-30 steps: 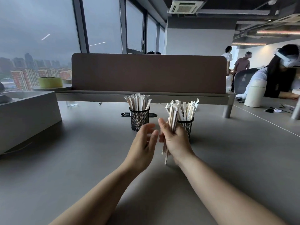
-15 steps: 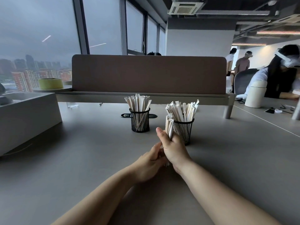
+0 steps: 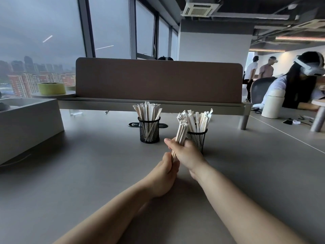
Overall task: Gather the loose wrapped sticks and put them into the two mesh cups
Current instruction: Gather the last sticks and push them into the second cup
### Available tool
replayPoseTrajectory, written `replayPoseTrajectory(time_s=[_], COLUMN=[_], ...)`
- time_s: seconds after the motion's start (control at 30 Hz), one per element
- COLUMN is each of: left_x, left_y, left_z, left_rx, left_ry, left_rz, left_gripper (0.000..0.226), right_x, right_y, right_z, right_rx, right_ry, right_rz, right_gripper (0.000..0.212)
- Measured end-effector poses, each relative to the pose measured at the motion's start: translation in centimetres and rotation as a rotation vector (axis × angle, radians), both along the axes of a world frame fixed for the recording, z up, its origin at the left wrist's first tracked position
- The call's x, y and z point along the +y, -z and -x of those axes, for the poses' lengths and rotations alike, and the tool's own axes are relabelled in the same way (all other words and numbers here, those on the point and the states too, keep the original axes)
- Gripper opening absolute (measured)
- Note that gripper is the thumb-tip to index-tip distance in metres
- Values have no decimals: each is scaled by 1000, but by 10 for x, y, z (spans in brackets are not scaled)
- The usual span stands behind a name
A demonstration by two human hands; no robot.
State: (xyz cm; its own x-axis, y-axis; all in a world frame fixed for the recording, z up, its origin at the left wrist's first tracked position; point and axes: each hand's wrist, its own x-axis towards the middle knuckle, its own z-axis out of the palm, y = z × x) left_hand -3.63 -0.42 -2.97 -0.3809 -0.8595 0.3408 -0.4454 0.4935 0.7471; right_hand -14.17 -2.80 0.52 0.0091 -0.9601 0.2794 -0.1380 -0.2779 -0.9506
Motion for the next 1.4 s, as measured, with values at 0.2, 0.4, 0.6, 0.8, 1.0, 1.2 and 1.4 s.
replayPoseTrajectory(time_s=[0.2, 0.4, 0.6, 0.8, 1.0, 1.2, 1.4], left_x=[-7, -43, -62, -70, -72, -71, -73], left_y=[-14, -30, -39, -31, -30, -30, -22], left_z=[16, 27, 40, 48, 47, 46, 46], left_rx=[35, -33, -228, -265, -215, -158, 121], left_ry=[-34, -180, -327, -393, -426, -442, -444], left_rz=[74, 64, 233, 279, 322, 311, 232], left_gripper=[13, 38, 52, 37, 33, 33, 49], right_x=[-12, -30, -55, -59, -56, -68, -72], right_y=[-17, -55, -58, -58, -54, -30, -12], right_z=[16, 44, 56, 59, 54, 56, 56], right_rx=[260, 291, 280, 358, 757, 974, 405], right_ry=[254, 447, 678, 691, 596, 754, 705], right_rz=[92, 242, 496, 519, 390, 459, 543], right_gripper=[32, 28, 28, 28, 25, 25, 61])
